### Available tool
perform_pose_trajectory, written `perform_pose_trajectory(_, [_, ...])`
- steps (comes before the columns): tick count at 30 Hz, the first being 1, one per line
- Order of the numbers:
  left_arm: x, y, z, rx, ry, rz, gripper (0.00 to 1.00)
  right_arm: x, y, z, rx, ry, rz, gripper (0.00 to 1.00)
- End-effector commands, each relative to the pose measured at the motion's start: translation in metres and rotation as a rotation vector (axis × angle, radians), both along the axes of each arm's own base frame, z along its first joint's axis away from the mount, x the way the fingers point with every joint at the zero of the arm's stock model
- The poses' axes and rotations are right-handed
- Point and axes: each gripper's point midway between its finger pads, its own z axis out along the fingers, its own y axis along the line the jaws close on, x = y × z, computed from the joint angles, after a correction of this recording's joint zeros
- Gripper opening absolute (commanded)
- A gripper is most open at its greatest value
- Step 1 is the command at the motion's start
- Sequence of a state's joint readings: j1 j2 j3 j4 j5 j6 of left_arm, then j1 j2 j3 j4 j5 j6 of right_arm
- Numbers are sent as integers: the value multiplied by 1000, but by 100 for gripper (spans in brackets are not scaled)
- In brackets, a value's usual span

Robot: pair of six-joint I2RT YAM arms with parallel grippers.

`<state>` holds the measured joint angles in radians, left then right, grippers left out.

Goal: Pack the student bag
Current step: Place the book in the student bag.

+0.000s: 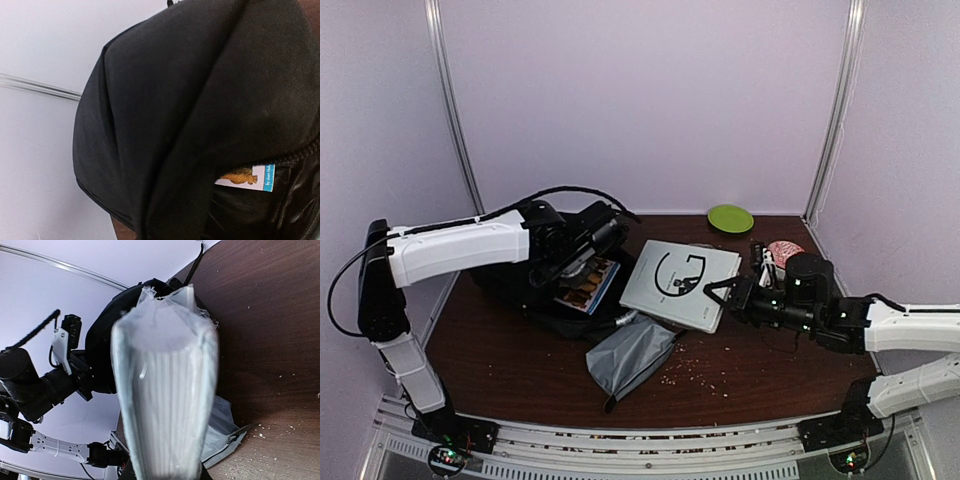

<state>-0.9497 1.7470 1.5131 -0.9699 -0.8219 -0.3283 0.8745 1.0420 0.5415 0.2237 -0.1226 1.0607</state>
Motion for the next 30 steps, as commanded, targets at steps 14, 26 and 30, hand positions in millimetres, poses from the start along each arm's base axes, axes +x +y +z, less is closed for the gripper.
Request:
perform_pose_trajectory(14, [5, -32, 76, -391, -114, -44, 0, 56, 95, 56, 372, 16, 51, 0])
perform_pose_trajectory(26, [4, -37, 83, -500, -120, -80, 0, 109, 169, -2, 298, 149, 29, 0])
perform_pose_trajectory(30, [3, -42, 84, -530, -111, -99, 0, 116, 191, -29, 241, 200, 52, 0])
